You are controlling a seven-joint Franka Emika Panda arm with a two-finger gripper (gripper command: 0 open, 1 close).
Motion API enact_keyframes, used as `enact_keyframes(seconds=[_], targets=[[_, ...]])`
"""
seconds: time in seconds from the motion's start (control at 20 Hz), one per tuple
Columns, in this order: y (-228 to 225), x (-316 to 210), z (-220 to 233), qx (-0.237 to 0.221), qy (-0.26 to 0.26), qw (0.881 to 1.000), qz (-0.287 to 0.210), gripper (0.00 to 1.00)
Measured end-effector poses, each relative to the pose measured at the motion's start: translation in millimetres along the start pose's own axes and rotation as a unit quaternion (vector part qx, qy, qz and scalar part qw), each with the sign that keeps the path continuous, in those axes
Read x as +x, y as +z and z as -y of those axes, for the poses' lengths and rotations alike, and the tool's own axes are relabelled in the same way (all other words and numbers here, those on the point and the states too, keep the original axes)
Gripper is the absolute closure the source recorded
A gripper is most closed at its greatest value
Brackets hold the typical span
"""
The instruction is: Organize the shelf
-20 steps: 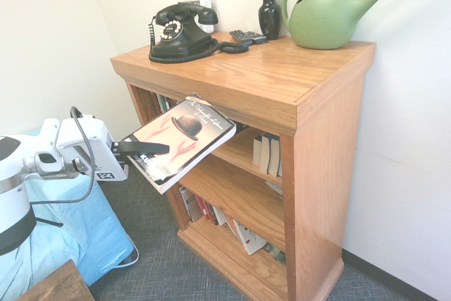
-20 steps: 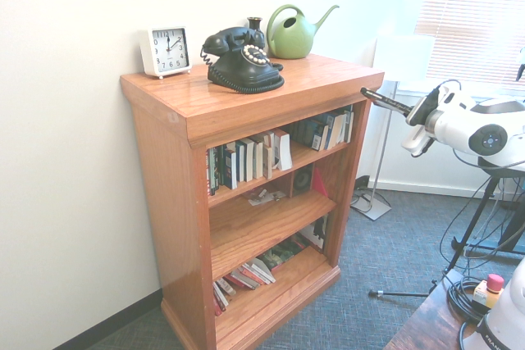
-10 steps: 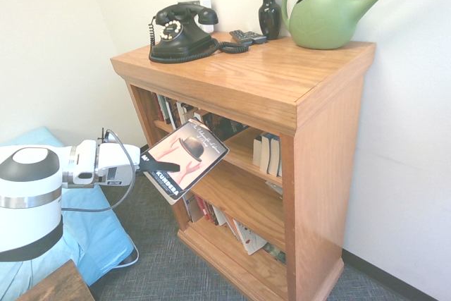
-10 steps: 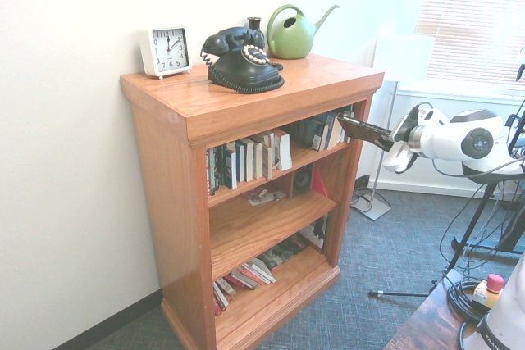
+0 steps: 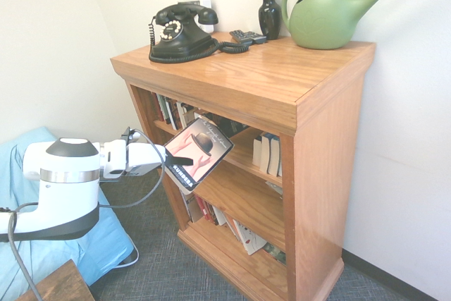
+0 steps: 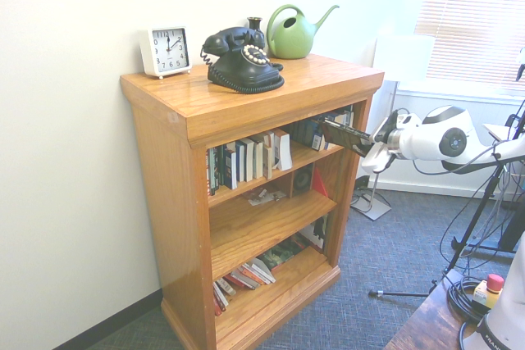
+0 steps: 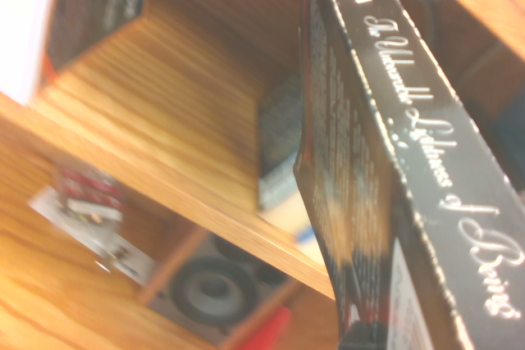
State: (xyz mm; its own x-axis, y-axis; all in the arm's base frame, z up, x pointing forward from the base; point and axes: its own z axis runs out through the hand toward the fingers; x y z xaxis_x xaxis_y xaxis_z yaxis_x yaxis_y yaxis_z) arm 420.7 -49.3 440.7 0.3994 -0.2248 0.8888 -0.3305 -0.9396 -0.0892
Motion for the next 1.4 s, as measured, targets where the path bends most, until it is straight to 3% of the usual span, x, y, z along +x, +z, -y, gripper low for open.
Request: enact_keyframes(seconds=[0.75,1.4], targets=[[59.5,-7.1,49.0,0.073,0.087,0.993,0.038,1.0],[83.9,-34.3,70.8,0.083,0.088,0.991,0.056,1.0]])
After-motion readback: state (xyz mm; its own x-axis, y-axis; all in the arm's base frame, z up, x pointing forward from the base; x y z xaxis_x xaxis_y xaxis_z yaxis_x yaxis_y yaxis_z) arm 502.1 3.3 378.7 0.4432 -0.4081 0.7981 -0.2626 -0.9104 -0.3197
